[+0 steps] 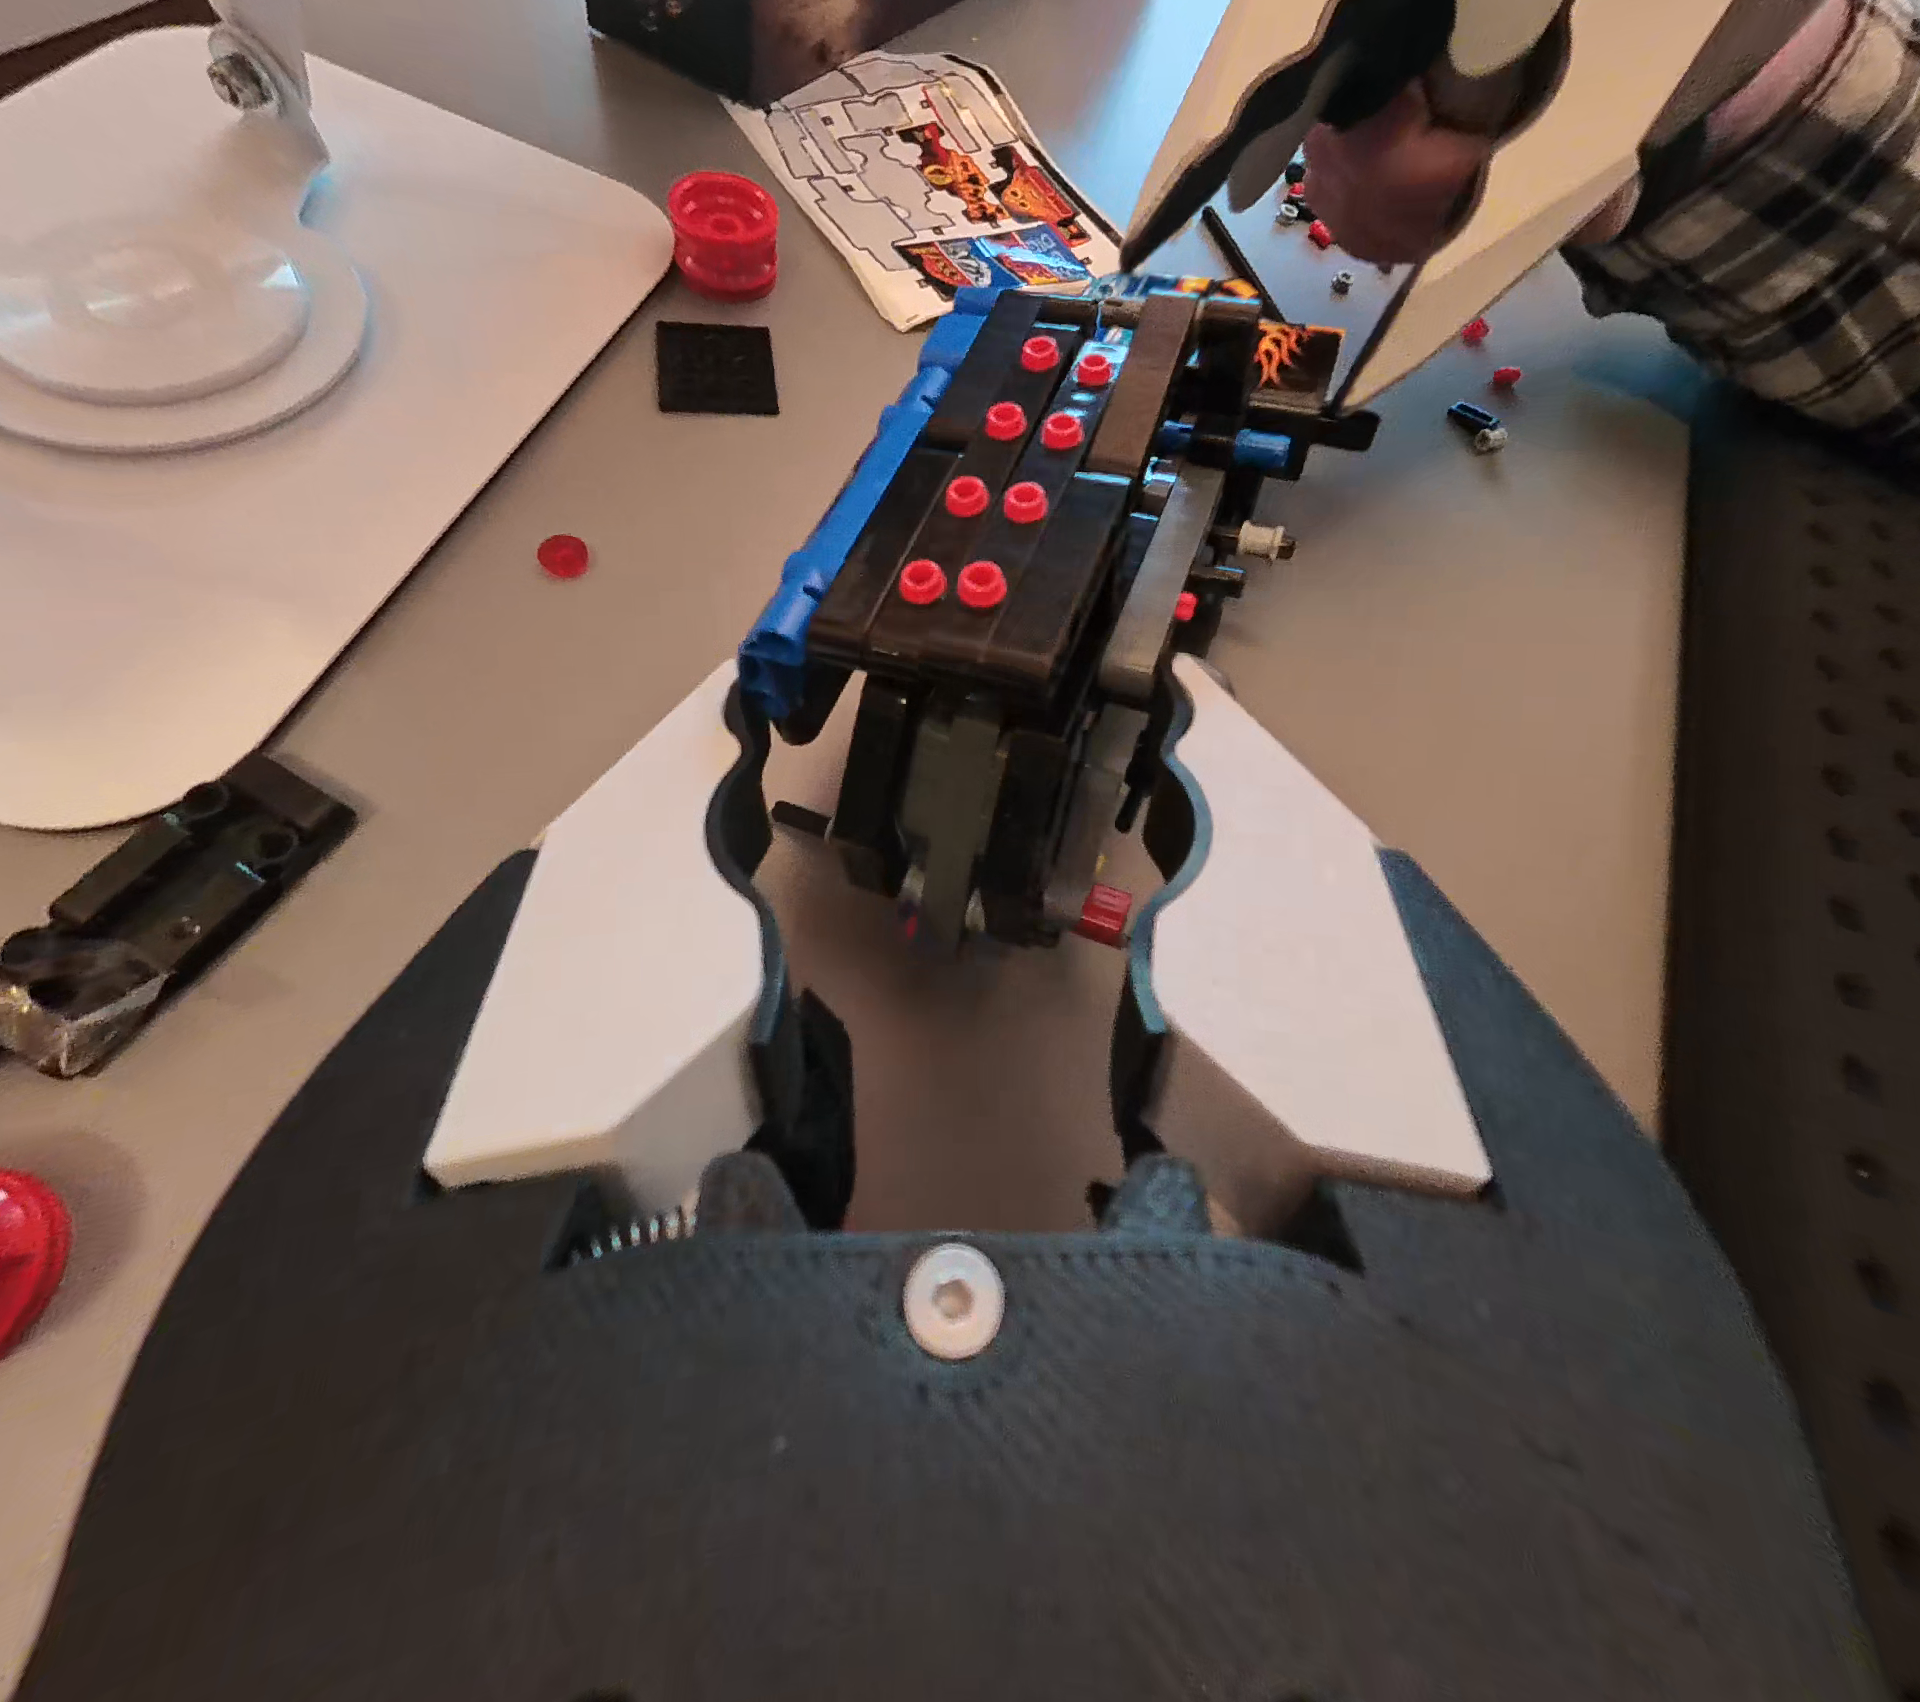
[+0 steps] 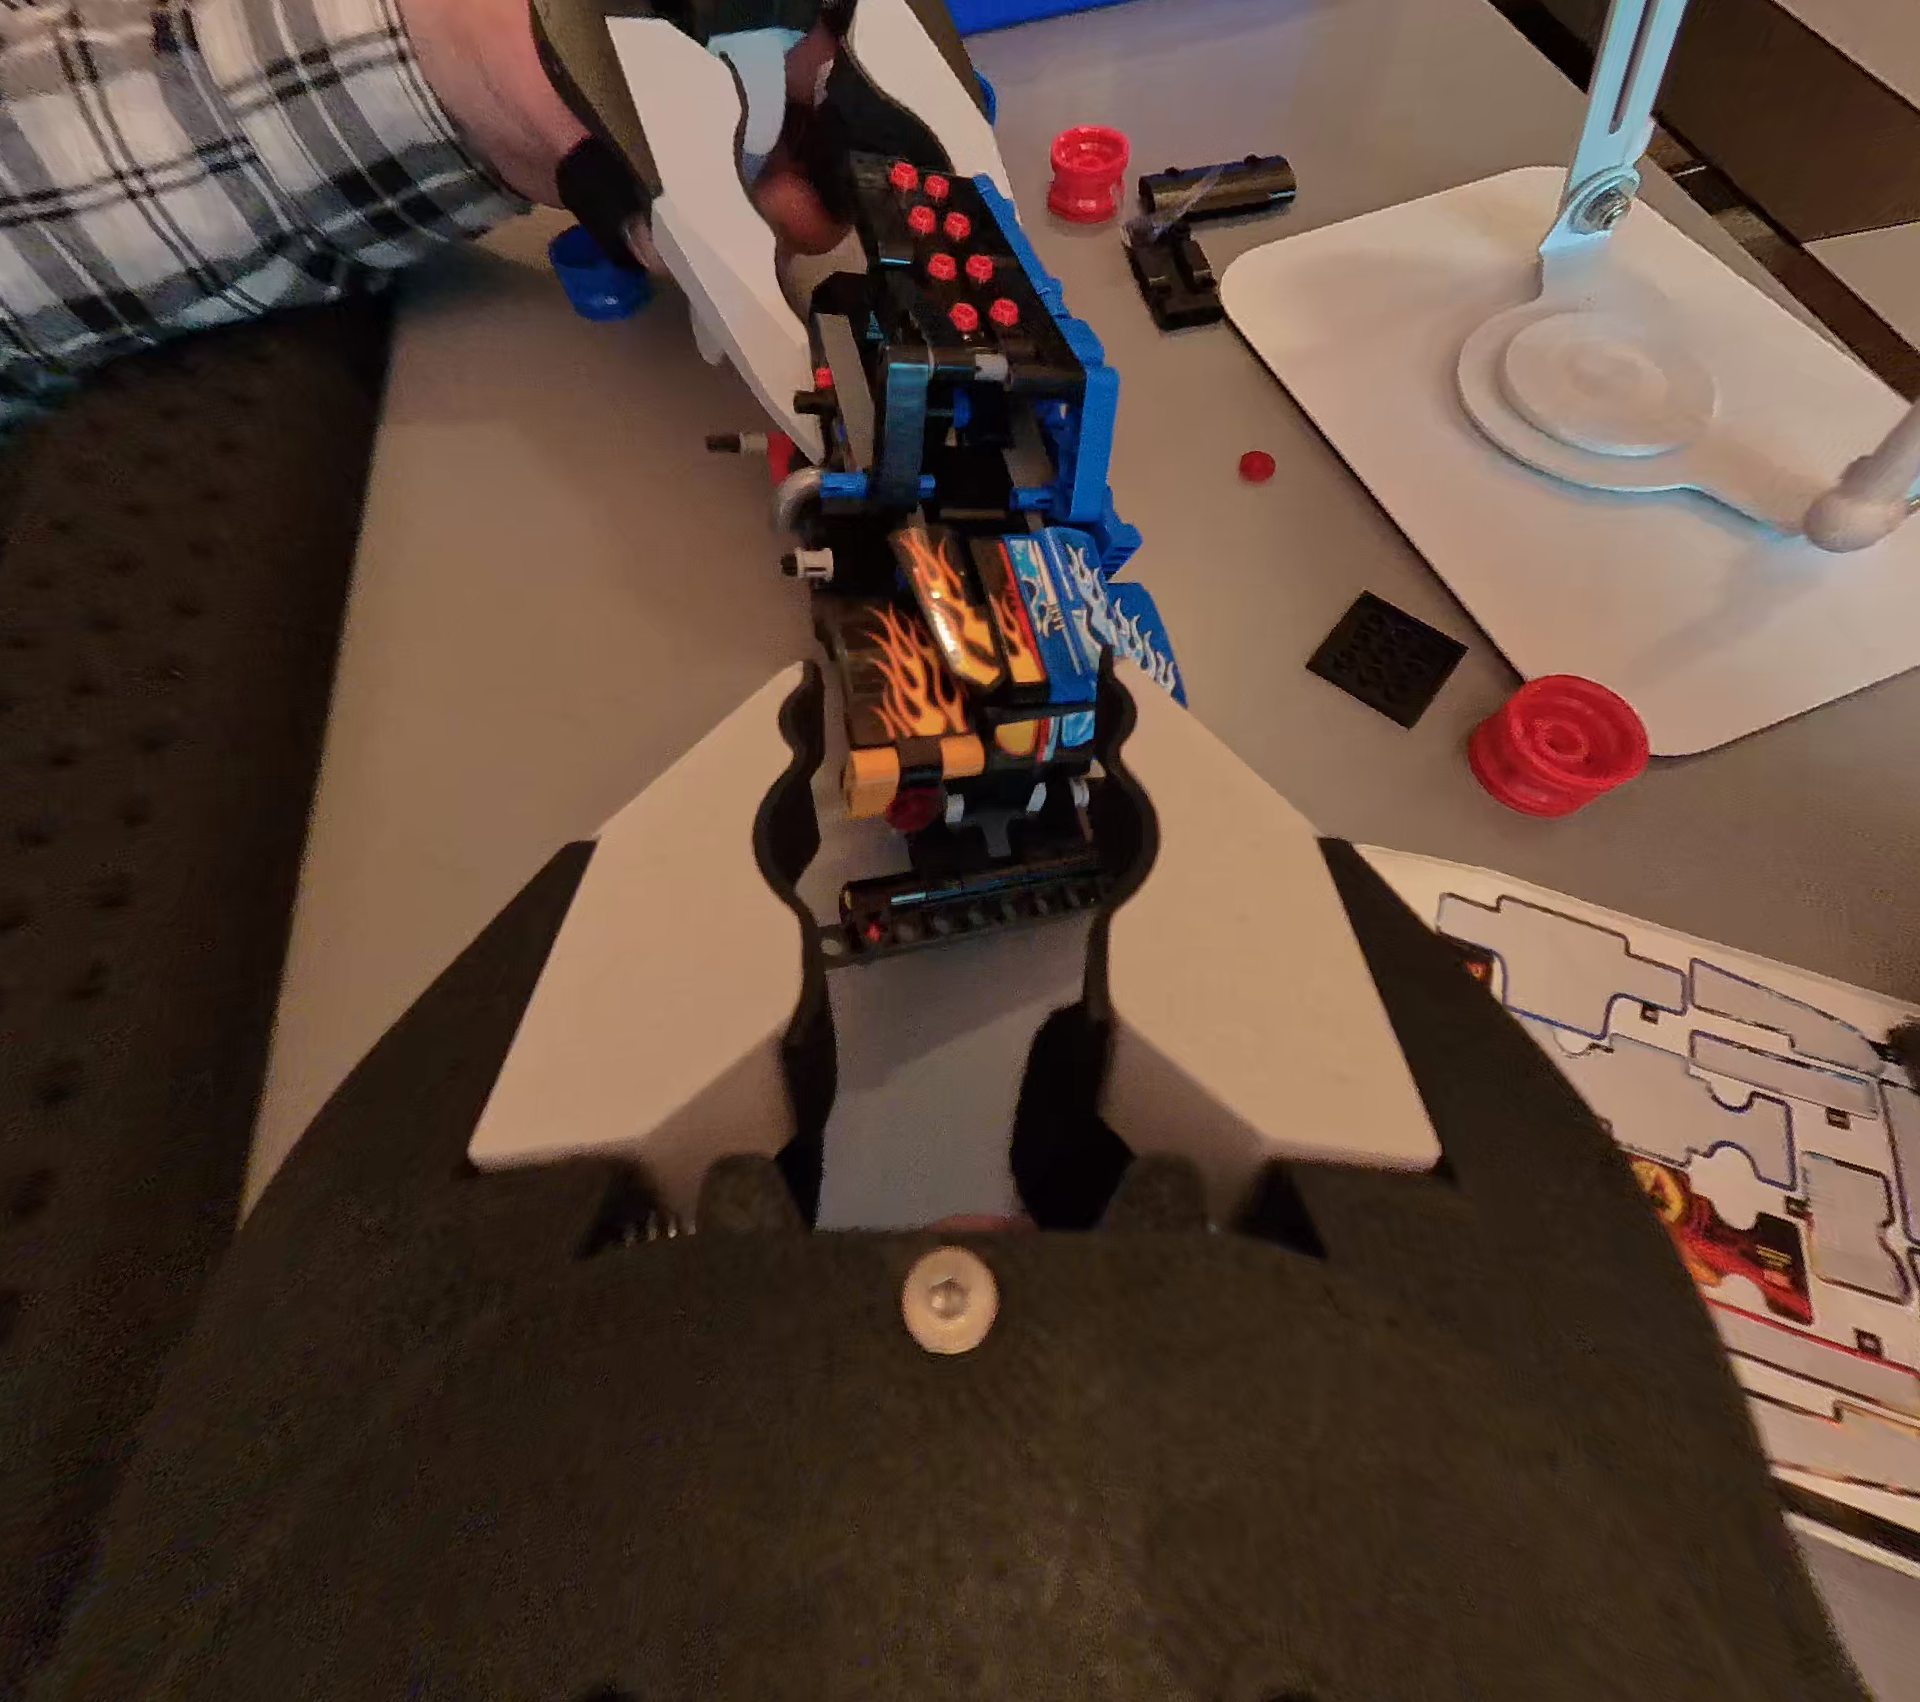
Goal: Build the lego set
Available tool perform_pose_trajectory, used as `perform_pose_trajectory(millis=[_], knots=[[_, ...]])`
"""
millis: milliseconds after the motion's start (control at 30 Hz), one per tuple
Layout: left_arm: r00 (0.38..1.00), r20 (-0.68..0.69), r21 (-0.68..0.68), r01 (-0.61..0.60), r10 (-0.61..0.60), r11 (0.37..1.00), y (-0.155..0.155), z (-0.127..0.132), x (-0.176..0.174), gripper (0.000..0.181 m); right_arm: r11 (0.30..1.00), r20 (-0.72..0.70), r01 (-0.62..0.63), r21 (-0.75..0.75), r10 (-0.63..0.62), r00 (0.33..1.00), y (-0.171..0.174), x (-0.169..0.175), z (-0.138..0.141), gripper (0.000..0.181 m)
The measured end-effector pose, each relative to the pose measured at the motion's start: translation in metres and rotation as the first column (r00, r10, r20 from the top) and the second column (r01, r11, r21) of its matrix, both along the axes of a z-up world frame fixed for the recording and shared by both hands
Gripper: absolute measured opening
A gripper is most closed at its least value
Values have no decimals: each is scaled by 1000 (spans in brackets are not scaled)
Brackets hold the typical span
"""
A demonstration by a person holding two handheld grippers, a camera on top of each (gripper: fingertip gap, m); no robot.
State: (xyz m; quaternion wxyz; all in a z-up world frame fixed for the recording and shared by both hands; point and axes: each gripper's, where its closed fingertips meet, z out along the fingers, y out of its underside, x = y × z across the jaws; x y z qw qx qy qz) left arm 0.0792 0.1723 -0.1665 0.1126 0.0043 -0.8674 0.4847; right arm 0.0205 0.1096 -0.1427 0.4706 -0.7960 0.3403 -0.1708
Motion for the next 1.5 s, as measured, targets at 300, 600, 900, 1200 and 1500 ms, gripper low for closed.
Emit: perform_pose_trajectory(millis=[300, 600, 900, 1200, 1500], knots=[[991, -124, 17, -52, 54, 998, -5, 3, 0, 72, 991, 70, 59, -120, -51, 996, -8, 8, -4, 49], [975, -216, 3, -45, 45, 999, -4, 8, -5, 68, 961, 166, 113, -253, -72, 983, -15, 16, -7, 38], [973, -229, -13, -38, 34, 999, -3, 9, -4, 67, 976, 147, 115, -185, -88, 985, -17, 17, -5, 37], [987, -161, -58, -35, 26, 998, 4, 16, 4, 67, 981, 132, 124, -152, -104, 986, -20, 18, -4, 37], [999, -38, -30, -21, 20, 999, 7, 7, 9, 59, 966, 160, 89, -241, -51, 986, -15, 13, -7, 41]])
